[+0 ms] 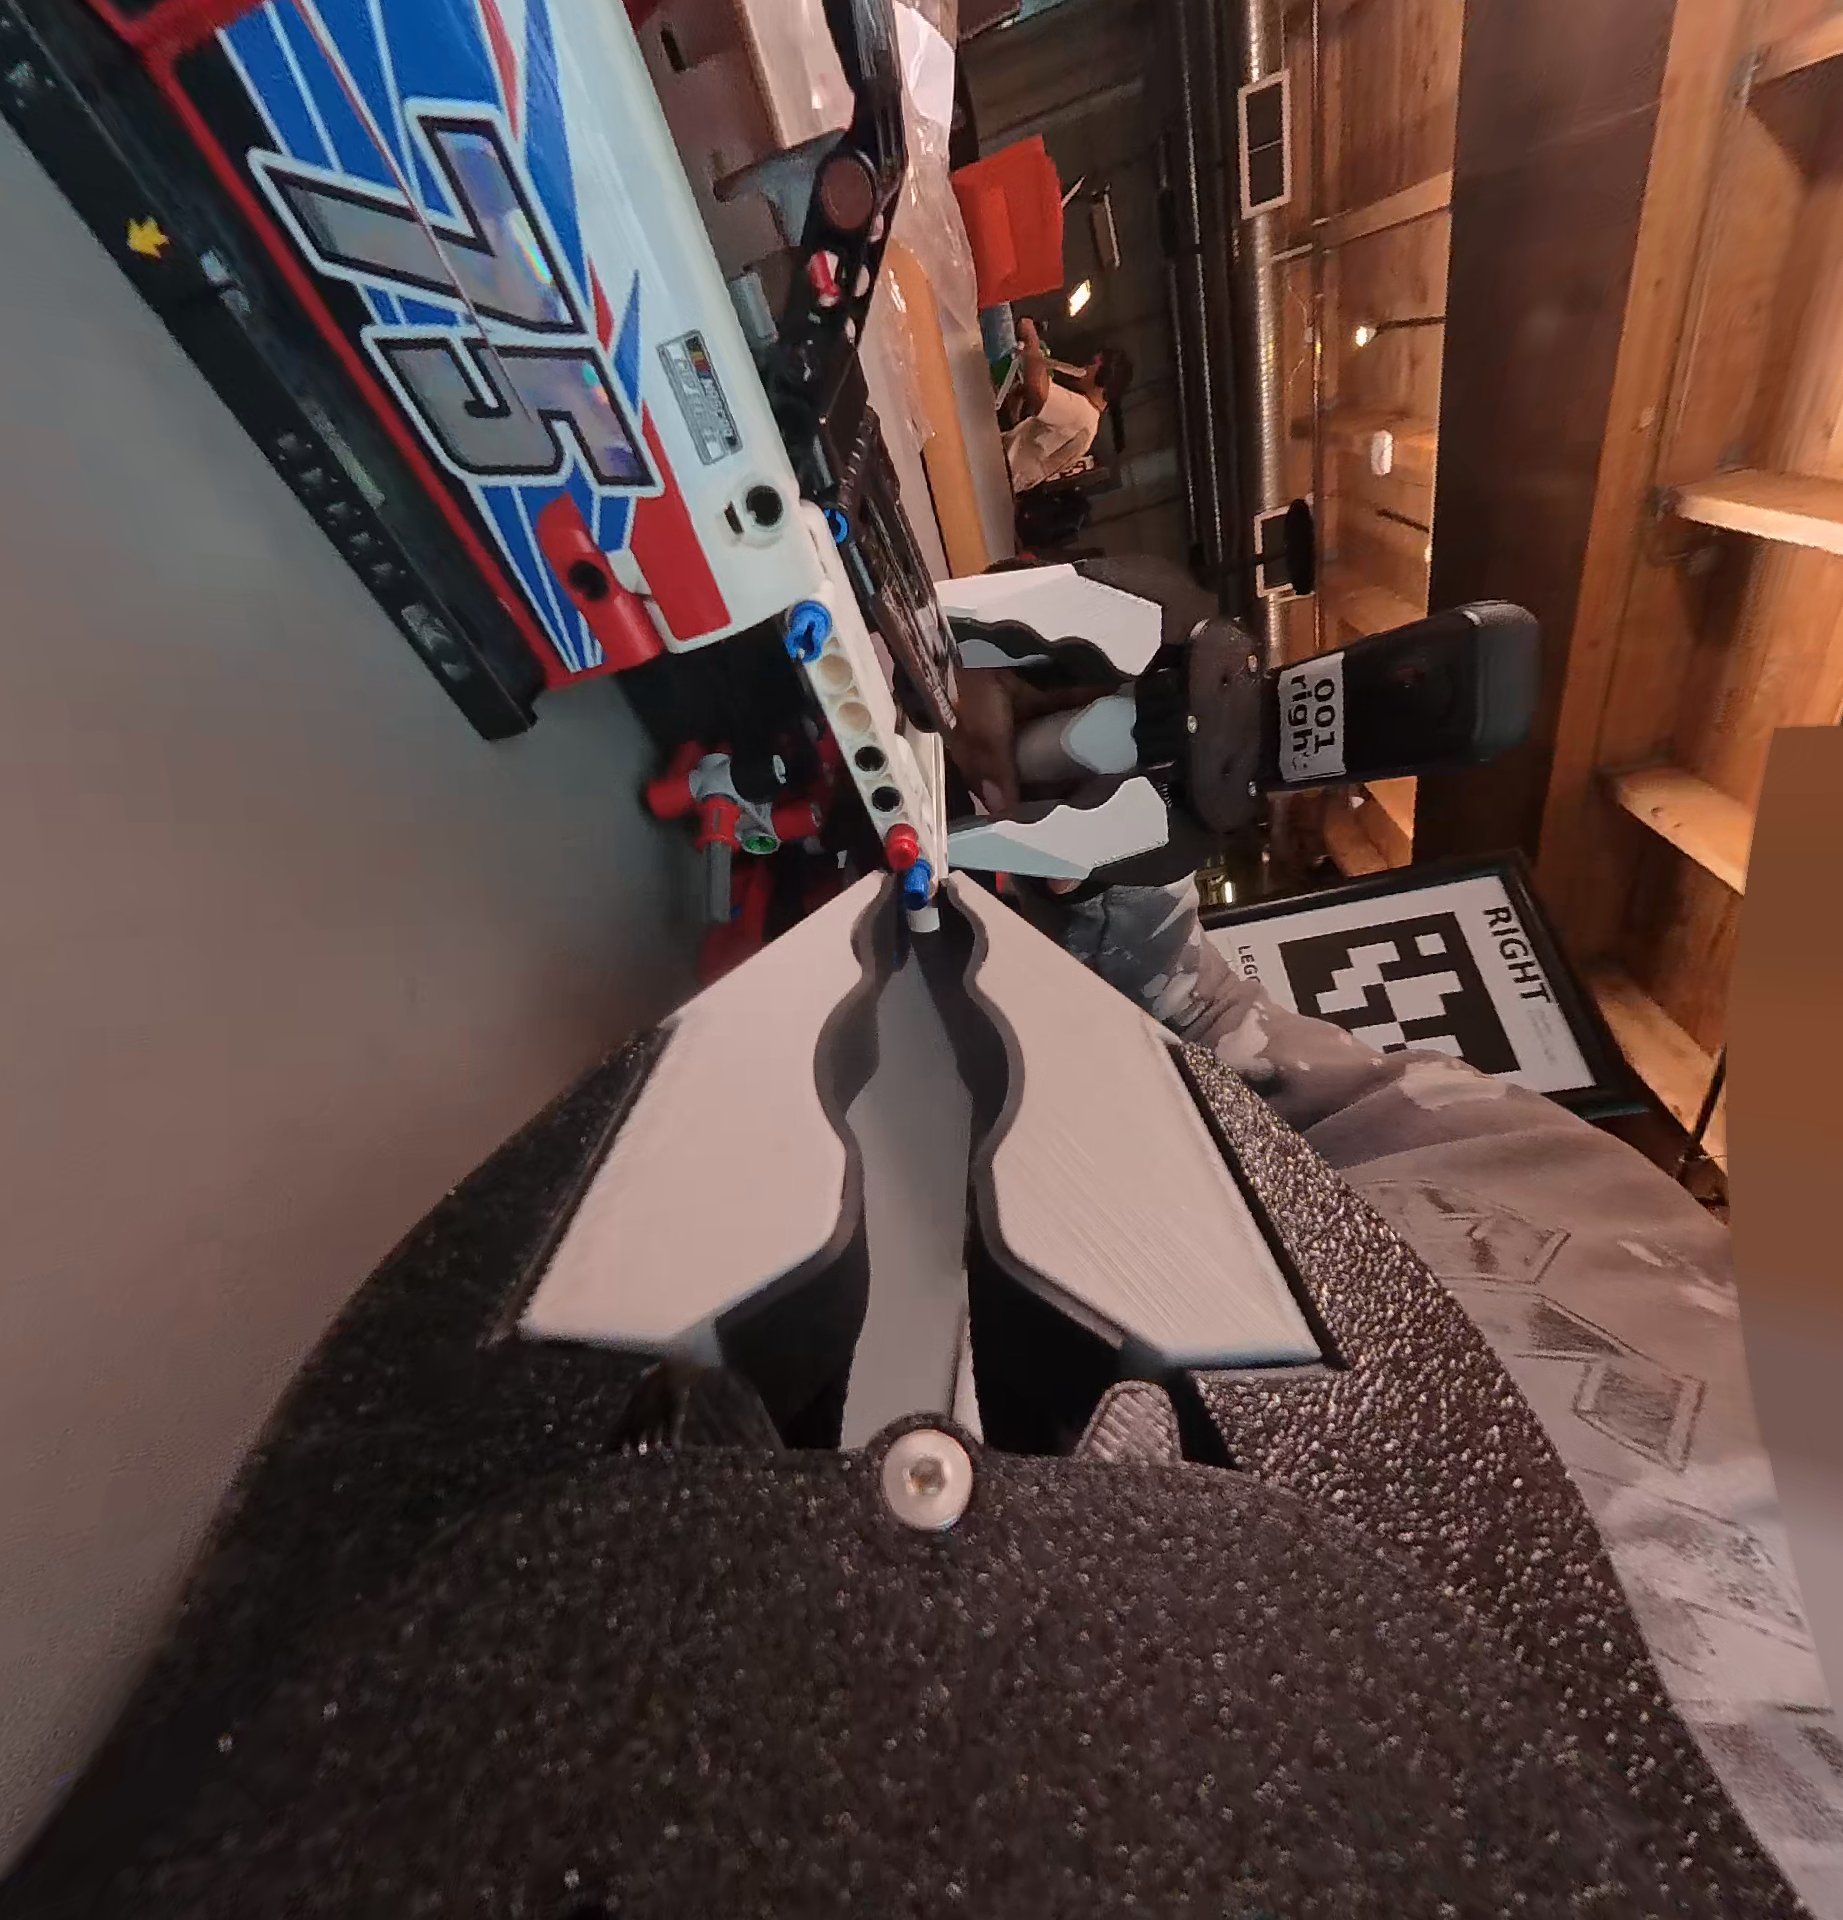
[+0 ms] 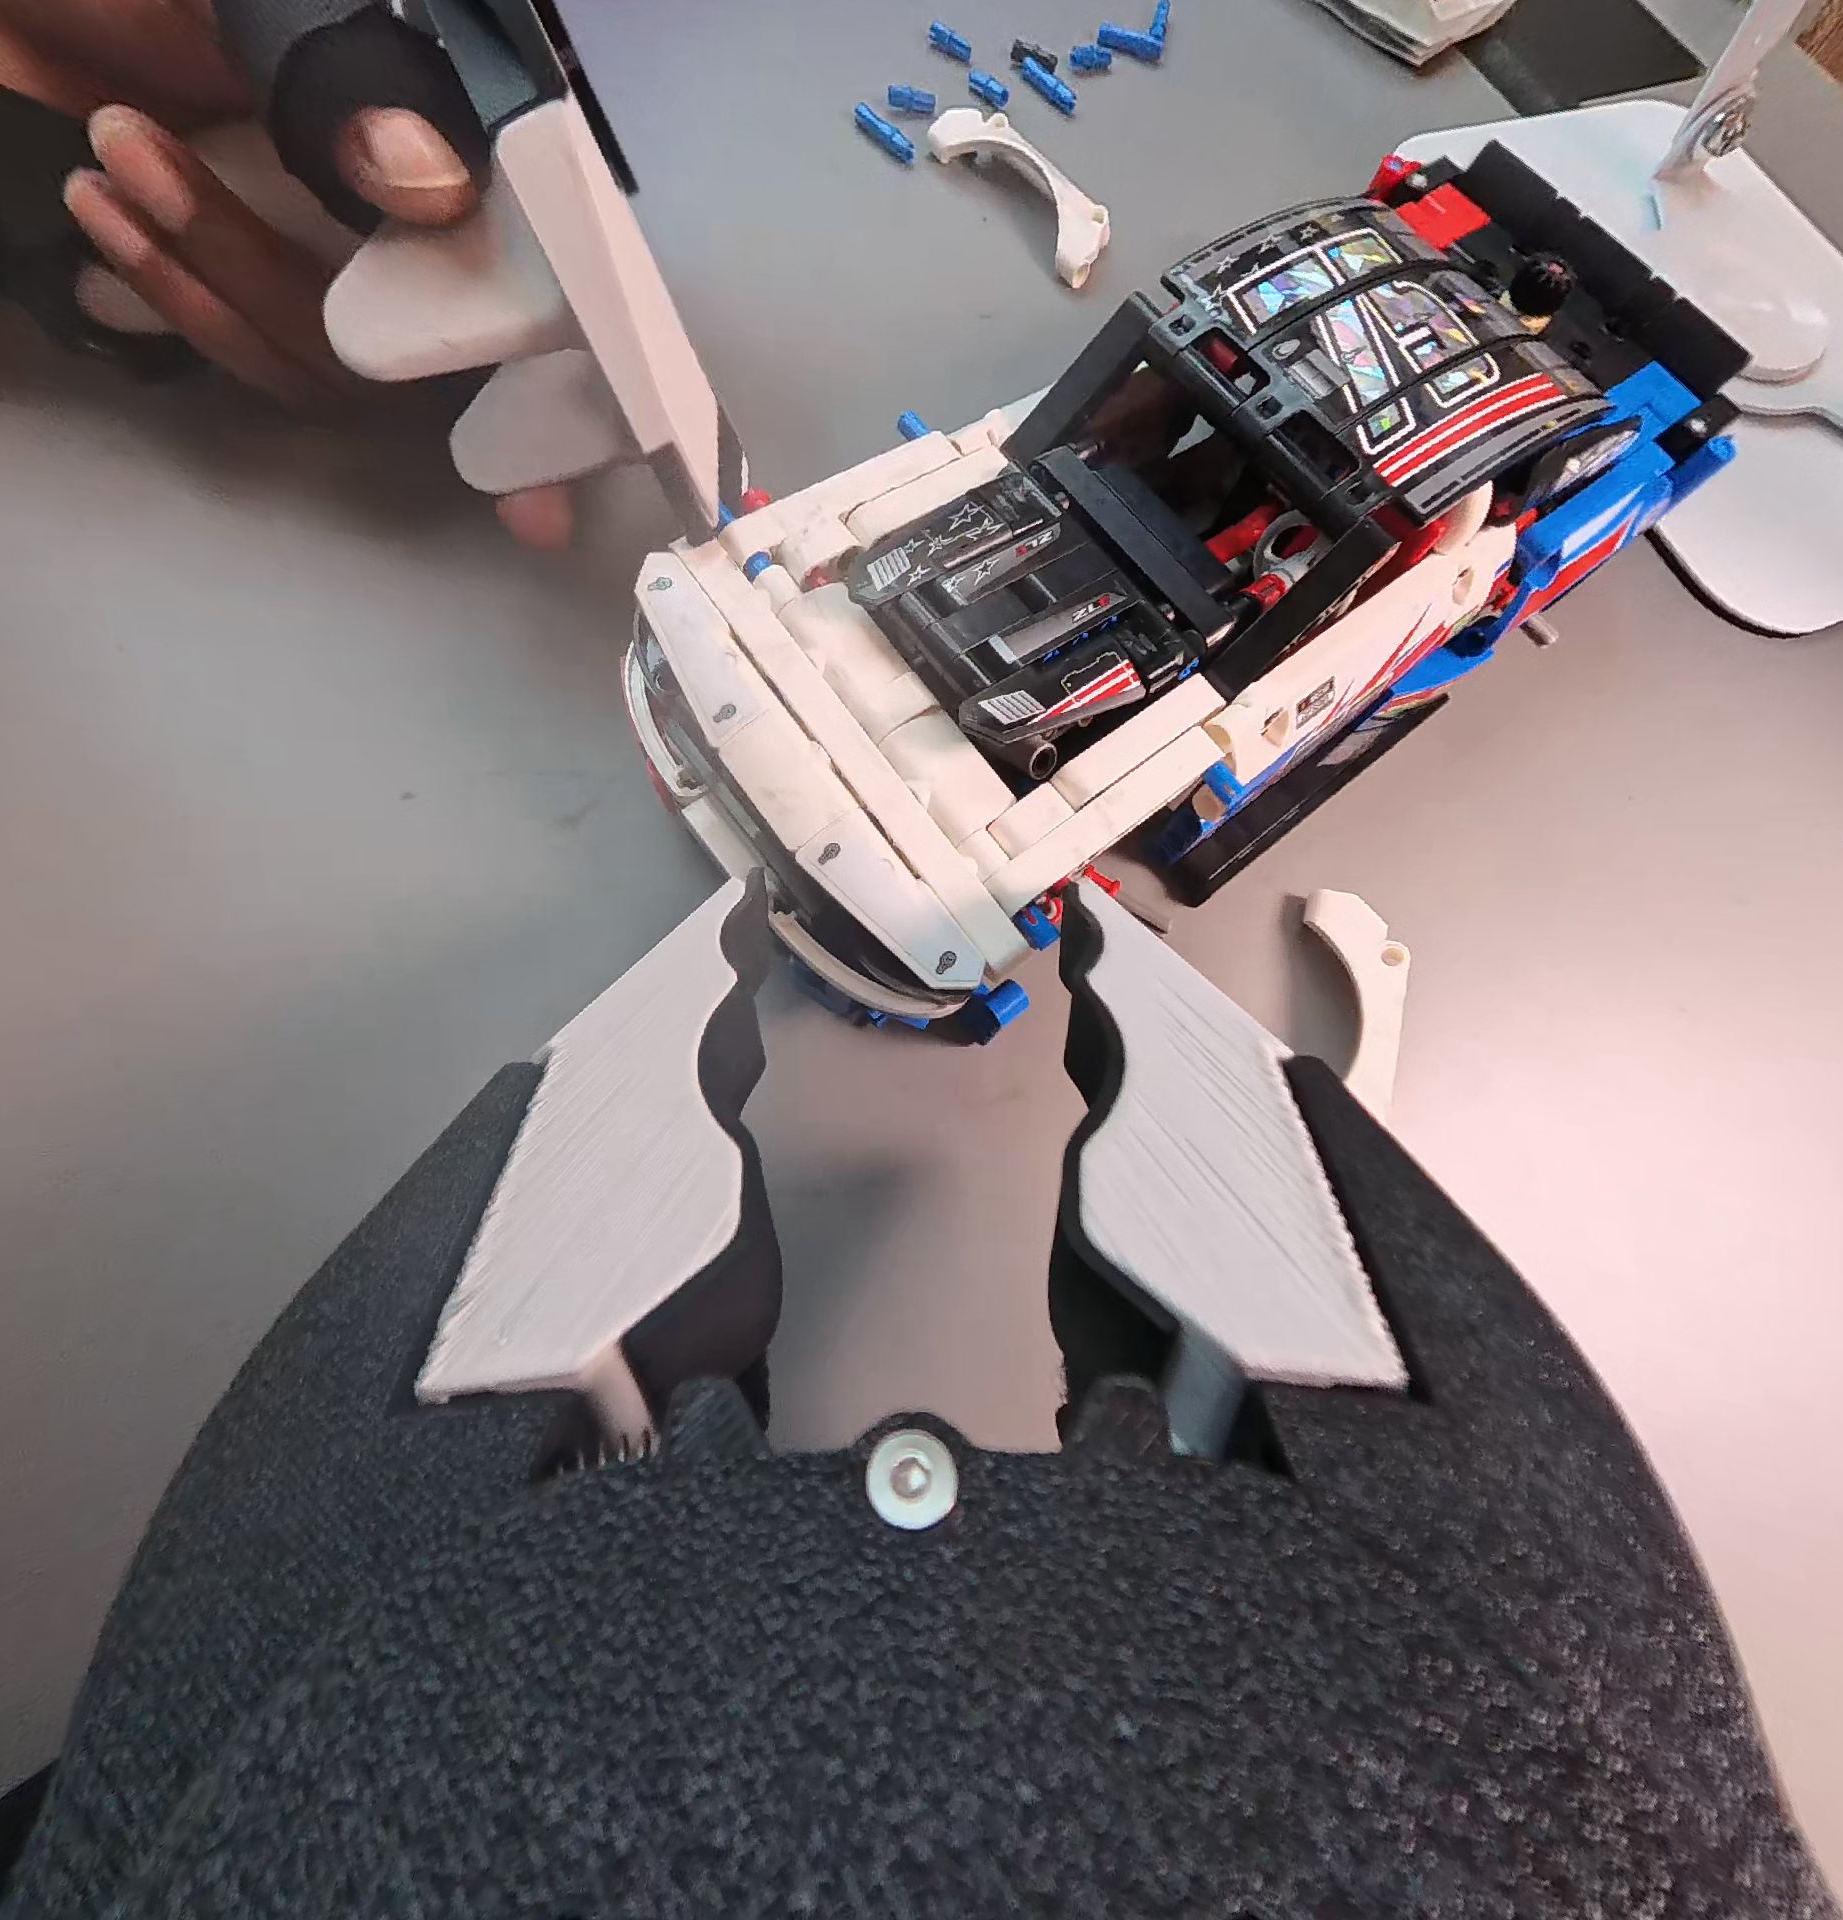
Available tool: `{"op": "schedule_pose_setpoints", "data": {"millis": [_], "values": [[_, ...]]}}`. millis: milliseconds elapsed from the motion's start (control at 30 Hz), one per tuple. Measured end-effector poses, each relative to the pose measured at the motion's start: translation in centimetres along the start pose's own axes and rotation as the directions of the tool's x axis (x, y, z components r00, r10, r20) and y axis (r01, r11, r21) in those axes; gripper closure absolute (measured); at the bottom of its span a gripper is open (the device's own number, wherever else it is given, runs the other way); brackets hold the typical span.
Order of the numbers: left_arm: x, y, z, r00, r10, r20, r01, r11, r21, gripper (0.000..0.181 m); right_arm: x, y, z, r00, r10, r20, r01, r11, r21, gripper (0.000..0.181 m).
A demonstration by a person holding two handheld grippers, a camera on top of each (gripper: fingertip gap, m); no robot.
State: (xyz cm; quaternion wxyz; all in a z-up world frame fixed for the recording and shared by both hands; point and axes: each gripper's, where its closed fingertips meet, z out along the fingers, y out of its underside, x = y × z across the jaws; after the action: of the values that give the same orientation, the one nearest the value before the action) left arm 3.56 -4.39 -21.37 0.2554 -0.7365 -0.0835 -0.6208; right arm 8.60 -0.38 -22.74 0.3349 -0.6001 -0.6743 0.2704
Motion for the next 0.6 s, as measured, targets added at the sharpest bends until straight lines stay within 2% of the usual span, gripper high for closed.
{"op": "schedule_pose_setpoints", "data": {"millis": [267, 600], "values": [[-0.44, 0.20, -0.01, 0.998, -0.056, 0.006, 0.056, 0.998, -0.030, 0.179, -0.66, -0.41, 0.24, 1.000, -0.028, 0.004, 0.028, 0.999, 0.020, 0.127], [-0.20, 0.52, 0.07, 1.000, -0.018, 0.005, 0.018, 0.998, -0.064, 0.171, -0.61, -0.52, 0.41, 1.000, -0.007, 0.015, 0.007, 1.000, 0.007, 0.128]]}}
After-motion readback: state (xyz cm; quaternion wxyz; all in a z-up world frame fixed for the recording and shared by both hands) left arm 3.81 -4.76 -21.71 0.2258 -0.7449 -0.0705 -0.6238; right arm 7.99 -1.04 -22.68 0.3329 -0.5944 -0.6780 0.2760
